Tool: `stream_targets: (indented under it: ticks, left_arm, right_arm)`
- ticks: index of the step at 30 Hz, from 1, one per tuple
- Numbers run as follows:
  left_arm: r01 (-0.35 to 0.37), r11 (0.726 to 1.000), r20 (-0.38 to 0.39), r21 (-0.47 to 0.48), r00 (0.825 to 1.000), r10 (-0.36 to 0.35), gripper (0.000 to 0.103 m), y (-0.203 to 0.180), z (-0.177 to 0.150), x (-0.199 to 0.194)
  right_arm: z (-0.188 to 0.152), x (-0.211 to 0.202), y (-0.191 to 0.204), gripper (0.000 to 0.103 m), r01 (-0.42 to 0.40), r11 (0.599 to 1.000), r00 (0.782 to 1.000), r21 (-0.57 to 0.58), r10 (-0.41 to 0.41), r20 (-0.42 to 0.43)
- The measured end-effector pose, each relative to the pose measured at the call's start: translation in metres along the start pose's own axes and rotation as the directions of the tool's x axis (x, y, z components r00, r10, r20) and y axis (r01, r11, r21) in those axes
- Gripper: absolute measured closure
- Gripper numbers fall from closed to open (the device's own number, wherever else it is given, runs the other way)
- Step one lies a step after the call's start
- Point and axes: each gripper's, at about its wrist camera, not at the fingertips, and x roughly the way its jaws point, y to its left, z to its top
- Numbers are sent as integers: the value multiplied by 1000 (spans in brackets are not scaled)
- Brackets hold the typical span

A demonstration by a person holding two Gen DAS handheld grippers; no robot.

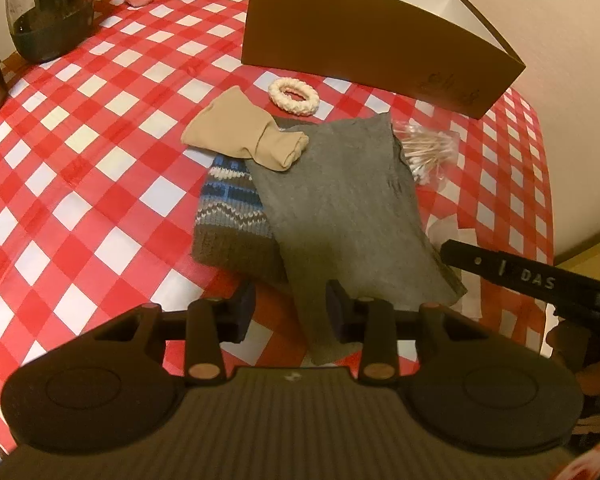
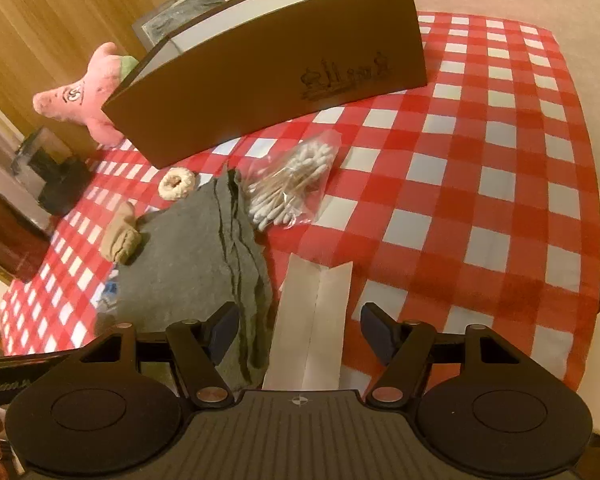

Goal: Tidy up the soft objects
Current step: 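Withdraw both tools from the box back toward the grey cloth, then grasp the grey cloth edge with the left tool and lift it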

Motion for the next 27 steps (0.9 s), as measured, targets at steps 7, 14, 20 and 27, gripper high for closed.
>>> stream_targets:
  ticks: [7, 14, 20, 27]
  left_arm:
    - [27, 1000, -10, -12, 1000, -28, 64, 0, 0, 4]
    - [74, 996, -42, -56, 996, -77, 60, -1, -2, 12]
    - [111, 989, -65, -93, 991, -117, 58, -5, -4, 23]
    - [191, 975, -27, -114, 980, -196, 74, -15, -5, 14]
  right_arm:
    - [-2, 6, -2, 61, 13, 1000, 1000, -12, -13, -15]
    - [-1, -4, -8, 96, 0, 999, 1000, -54, 0, -13]
    - [-1, -16, -18, 98, 5, 997, 1000, -74, -5, -6]
    - [-3, -19, -20, 98, 3, 997, 1000, -81, -4, -11]
